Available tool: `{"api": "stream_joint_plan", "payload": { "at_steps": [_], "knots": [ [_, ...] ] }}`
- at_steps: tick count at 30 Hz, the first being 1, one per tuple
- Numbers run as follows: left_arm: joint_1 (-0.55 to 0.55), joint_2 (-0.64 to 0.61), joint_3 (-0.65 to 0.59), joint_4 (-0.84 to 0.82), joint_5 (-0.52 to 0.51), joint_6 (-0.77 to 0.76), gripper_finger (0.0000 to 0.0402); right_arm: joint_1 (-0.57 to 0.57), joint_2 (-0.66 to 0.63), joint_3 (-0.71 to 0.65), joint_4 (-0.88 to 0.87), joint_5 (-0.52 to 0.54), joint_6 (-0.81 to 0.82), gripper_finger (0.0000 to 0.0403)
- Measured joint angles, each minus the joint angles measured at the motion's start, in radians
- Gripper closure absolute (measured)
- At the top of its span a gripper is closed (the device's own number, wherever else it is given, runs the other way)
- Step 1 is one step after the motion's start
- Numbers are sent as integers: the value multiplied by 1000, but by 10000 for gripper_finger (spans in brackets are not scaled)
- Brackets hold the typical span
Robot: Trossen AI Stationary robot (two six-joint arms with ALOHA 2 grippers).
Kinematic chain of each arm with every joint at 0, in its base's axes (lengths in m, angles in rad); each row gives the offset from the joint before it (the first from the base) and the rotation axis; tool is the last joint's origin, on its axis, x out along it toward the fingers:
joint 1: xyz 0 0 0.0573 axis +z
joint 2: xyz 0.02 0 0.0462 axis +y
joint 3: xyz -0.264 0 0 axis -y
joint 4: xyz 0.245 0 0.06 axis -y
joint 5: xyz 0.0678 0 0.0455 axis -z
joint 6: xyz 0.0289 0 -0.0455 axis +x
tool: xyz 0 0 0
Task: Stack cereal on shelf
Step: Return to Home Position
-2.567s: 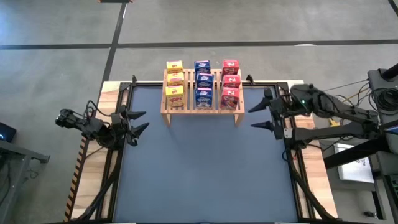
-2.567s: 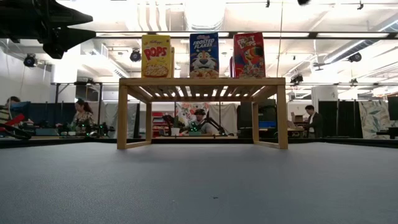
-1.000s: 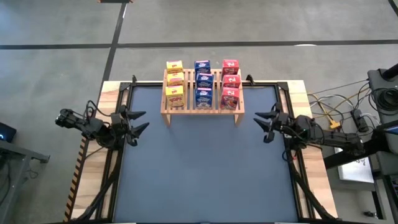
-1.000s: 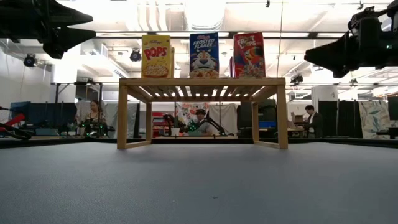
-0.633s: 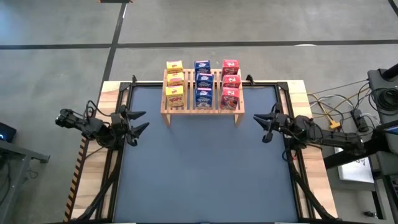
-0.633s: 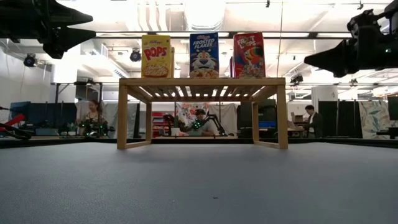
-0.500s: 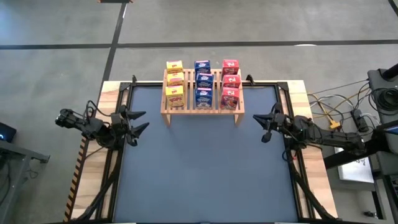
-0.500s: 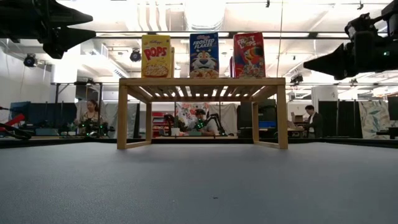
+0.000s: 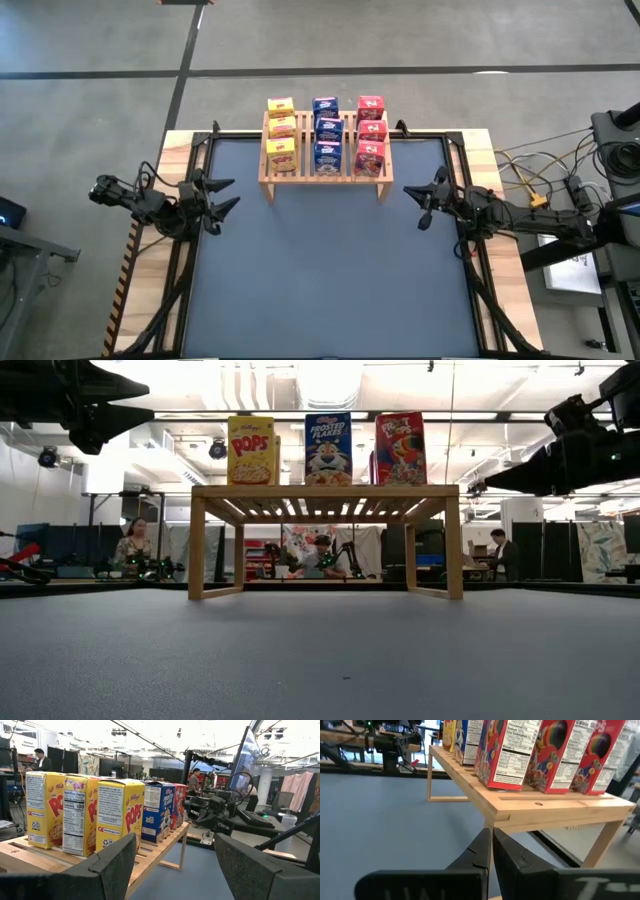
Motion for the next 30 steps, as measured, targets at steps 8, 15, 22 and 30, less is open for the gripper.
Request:
{"api": "stream_joint_plan", "payload": {
  "at_steps": [8, 15, 22, 30],
  "knots": [
    [0, 0, 0, 0, 0, 0, 148, 0, -23, 29, -19, 5, -35, 394],
    [0, 0, 0, 0, 0, 0, 148, 0, -43, 152, -236, -20, 49, 394],
    [0, 0, 0, 0, 0, 0, 148, 0, -42, 277, -539, -25, 186, 394],
    [0, 0, 0, 0, 0, 0, 148, 0, -35, 347, -533, -16, 186, 394]
  ]
}}
